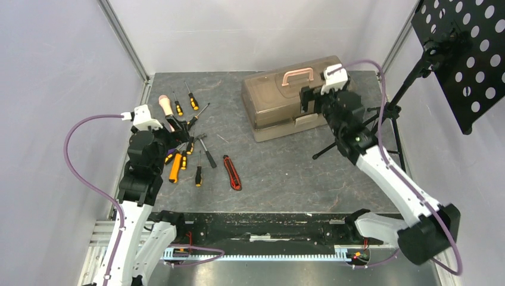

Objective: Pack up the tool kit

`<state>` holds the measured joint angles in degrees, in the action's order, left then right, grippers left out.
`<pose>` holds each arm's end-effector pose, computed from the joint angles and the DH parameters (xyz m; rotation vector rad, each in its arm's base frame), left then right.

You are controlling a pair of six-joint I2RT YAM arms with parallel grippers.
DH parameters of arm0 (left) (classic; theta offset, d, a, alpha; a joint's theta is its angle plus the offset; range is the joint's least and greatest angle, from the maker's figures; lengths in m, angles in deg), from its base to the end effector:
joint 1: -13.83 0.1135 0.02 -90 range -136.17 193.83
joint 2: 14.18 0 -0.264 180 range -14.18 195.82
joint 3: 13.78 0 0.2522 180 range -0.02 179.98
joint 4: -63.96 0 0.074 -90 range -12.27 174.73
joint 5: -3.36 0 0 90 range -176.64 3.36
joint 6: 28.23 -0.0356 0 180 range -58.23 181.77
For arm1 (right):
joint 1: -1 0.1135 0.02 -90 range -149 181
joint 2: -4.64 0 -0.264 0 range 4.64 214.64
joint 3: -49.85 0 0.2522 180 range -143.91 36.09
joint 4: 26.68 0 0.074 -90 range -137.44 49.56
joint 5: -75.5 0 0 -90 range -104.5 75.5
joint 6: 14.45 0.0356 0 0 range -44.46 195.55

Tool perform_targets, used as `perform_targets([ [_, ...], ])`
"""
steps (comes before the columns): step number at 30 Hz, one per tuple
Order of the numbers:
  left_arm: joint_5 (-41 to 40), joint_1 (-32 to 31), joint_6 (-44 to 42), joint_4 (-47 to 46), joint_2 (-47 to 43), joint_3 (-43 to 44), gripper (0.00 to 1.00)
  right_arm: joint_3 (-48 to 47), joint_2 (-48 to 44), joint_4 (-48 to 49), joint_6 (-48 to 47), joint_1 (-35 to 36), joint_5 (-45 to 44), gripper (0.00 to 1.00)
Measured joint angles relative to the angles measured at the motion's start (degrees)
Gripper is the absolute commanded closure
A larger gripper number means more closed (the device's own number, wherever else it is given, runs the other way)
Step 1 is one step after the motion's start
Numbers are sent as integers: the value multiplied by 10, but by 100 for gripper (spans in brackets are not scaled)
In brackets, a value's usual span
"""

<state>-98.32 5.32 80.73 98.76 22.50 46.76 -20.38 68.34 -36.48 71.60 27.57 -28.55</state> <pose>0.1453 -0.0144 0.3526 -0.3073 1.7338 -0.1694 0.2382 0.1094 0.3727 -0.2439 1.6088 0.1041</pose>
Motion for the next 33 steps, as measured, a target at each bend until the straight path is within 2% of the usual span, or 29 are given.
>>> perform_targets([
  [7,-17,-4,-1,0,-7,-2,10,-103,120,3,14,-65,117,2],
  [12,-18,-6,-6,1,-7,-3,10,-131,179,1,11,-73,160,2],
  [17,-17,-6,-8,0,-7,-6,10,-160,229,0,-3,-114,189,2],
  [25,29,-12,-15,-4,8,-8,10,-203,281,-7,-24,-162,243,2],
  [33,58,-14,-19,-6,29,-10,10,-214,309,-28,-36,-165,311,2],
])
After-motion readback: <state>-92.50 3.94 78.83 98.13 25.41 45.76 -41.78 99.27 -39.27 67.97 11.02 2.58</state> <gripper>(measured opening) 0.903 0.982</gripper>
